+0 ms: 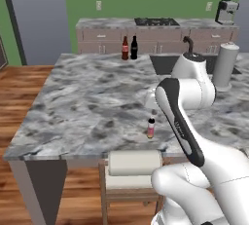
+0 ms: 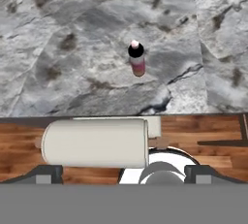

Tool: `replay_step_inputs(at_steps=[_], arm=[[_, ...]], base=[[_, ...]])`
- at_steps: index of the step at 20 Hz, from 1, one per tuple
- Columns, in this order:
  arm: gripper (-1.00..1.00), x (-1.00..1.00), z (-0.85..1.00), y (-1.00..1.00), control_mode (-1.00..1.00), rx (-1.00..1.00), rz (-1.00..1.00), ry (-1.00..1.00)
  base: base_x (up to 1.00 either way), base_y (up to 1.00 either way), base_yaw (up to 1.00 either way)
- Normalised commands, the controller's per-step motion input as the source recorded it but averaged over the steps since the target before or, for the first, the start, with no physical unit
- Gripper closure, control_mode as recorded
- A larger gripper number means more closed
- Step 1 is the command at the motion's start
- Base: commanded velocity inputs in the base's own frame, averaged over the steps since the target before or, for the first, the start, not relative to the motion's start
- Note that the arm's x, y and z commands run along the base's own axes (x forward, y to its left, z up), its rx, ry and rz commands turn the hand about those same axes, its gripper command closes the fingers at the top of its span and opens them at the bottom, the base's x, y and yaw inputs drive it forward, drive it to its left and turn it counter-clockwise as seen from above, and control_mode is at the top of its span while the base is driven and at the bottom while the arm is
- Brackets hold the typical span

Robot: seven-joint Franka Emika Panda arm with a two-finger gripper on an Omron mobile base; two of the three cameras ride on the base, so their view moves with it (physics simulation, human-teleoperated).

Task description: Place the large bottle from the dining counter next to the other large bottle outside the sink, and place the small bottle from the dining counter next to the other small bottle inside the sink.

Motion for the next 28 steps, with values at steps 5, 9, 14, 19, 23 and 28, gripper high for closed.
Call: replay_step_inputs(at_steps=[5, 9, 14, 19, 23, 28], arm=[[-1.0, 0.0, 0.0, 0.0, 1.0, 0.0, 0.0, 0.0], [-1.0, 0.0, 0.0, 0.0, 1.0, 0.0, 0.0, 0.0], [-1.0, 0.0, 0.0, 0.0, 1.0, 0.0, 0.0, 0.0], [-1.0, 0.0, 0.0, 0.0, 1.0, 0.0, 0.0, 0.0], [-1.0, 0.0, 0.0, 0.0, 1.0, 0.0, 0.0, 0.0], [-1.0, 0.0, 0.0, 0.0, 1.0, 0.0, 0.0, 0.0]], base=[[0.4, -0.2, 0.0], [0.1, -0.35, -0.17], [0.22, -0.04, -0.27], [0.14, 0.02, -0.19], [0.0, 0.0, 0.0], [0.0, 0.0, 0.0]])
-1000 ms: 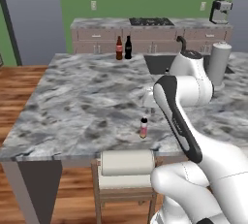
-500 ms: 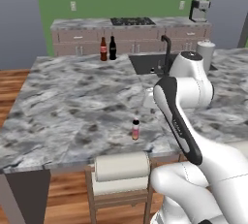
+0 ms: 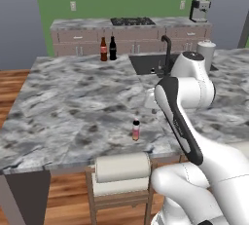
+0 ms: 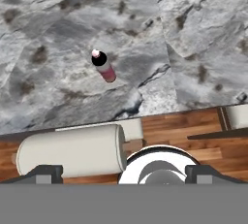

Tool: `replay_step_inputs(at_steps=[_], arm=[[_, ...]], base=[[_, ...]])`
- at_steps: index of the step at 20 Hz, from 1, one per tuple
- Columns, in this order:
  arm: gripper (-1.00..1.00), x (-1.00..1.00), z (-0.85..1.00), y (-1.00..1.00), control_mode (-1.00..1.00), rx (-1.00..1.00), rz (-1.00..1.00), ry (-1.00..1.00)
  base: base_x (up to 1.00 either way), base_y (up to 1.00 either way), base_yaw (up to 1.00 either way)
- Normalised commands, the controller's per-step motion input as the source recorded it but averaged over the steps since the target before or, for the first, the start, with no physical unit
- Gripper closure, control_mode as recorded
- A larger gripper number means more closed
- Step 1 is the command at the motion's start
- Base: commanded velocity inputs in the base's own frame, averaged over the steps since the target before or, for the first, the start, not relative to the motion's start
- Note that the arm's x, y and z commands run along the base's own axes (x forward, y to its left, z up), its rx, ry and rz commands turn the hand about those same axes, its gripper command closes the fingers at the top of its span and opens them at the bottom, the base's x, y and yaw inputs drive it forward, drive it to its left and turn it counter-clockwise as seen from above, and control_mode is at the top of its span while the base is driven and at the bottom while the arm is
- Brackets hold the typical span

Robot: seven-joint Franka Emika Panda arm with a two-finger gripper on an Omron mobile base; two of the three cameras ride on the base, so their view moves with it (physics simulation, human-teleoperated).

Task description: Place the large bottle from the dining counter next to the other large bottle outside the sink, and place the small bottle from the dining counter next to the other small bottle inside the sink.

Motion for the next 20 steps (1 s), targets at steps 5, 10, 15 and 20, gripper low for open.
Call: replay_step_inputs(at_steps=[5, 10, 15, 20], arm=[[-1.0, 0.14, 0.0, 0.12, -1.0, 0.0, 0.01, 0.0], [-1.0, 0.17, 0.0, 0.19, -1.0, 0.0, 0.11, 0.09], [-1.0, 0.21, 0.0, 0.03, -1.0, 0.0, 0.04, 0.04], [-1.0, 0.23, 0.0, -0.01, -1.0, 0.0, 0.05, -0.01]], base=[[0.0, 0.0, 0.0], [0.0, 0.0, 0.0], [0.0, 0.0, 0.0], [0.0, 0.0, 0.0]])
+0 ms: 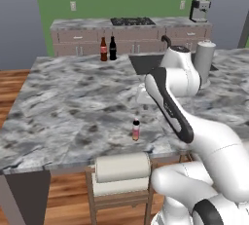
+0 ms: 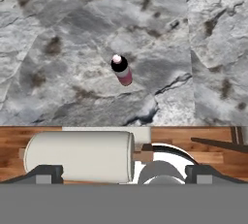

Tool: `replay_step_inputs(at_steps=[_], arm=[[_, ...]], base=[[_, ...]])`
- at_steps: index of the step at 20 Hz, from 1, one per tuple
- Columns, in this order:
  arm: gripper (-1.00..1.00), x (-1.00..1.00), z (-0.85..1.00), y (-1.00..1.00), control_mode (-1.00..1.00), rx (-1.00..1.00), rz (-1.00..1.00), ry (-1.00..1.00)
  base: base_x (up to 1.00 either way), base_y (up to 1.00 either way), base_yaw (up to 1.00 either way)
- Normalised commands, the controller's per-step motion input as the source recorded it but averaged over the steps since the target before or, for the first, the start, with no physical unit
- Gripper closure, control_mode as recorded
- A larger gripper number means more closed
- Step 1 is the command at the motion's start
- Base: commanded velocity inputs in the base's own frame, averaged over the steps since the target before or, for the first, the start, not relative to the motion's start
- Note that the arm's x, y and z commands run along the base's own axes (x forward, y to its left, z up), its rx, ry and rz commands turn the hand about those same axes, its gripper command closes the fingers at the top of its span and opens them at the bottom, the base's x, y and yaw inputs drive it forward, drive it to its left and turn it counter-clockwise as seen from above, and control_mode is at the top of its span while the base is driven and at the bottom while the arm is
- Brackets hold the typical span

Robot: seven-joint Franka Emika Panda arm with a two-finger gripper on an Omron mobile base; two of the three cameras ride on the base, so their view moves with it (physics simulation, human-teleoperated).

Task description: Place the large bottle from the dining counter next to the other large bottle outside the sink, and place the small bottle from the dining counter next to the other small bottle inside the sink.

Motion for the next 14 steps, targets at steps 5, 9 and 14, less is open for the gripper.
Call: replay_step_inputs(at_steps=[5, 9, 14], arm=[[-1.0, 0.0, -0.02, 0.01, -1.0, 0.0, 0.0, 0.0], [-1.0, 0.01, -0.36, 0.09, -1.0, -0.04, 0.0, -0.02], [-1.0, 0.01, -0.26, 0.08, -1.0, -0.05, 0.0, -0.13]], base=[[0.0, 0.0, 0.0], [0.0, 0.0, 0.0], [0.0, 0.0, 0.0]])
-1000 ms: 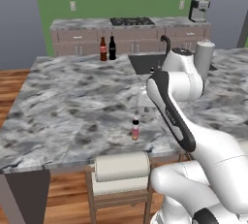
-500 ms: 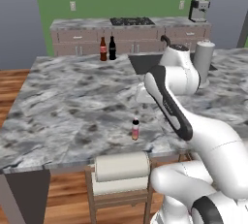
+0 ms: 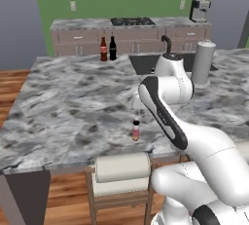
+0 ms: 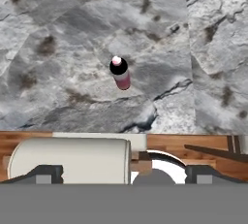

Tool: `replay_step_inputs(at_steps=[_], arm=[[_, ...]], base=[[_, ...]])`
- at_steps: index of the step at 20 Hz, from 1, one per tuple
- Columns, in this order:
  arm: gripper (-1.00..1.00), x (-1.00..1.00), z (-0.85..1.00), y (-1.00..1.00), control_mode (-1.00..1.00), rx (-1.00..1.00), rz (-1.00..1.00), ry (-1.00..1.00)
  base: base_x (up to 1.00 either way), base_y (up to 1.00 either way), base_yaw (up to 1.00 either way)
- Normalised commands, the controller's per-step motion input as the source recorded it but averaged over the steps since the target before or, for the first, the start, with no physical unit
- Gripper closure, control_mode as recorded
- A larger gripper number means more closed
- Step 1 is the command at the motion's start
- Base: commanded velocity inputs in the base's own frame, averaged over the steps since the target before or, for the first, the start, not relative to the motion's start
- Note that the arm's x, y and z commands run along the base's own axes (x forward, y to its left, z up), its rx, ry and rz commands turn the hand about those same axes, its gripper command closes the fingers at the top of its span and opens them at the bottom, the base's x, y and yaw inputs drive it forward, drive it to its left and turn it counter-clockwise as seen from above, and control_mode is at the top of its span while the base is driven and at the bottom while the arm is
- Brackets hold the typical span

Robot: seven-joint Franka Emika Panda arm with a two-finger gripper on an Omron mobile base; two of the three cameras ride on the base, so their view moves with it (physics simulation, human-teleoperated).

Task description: Place the large bottle from the dining counter next to the other large bottle outside the sink, and place the small bottle from the dining counter next to the other small bottle inside the sink.

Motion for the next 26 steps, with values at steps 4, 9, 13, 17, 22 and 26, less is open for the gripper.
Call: replay_step_inputs(at_steps=[4, 9, 13, 17, 22, 26], arm=[[-1.0, 0.0, 0.0, 0.0, -1.0, -0.01, 0.0, -0.19], [-1.0, 0.09, 0.0, 0.0, -1.0, 0.0, 0.0, -0.07], [-1.0, 0.31, 0.0, 0.0, -1.0, 0.0, 0.0, 0.0], [-1.0, 0.23, 0.0, 0.07, -1.0, 0.0, 0.0, 0.0], [-1.0, 0.06, -0.04, 0.15, -1.0, 0.0, 0.0, 0.01], [-1.0, 0.27, -0.2, 0.03, -1.0, 0.0, 0.0, 0.02]], base=[[0.0, 0.0, 0.0], [0.0, 0.0, 0.0], [0.0, 0.0, 0.0], [0.0, 0.0, 0.0], [0.0, 0.0, 0.0], [0.0, 0.0, 0.0]])
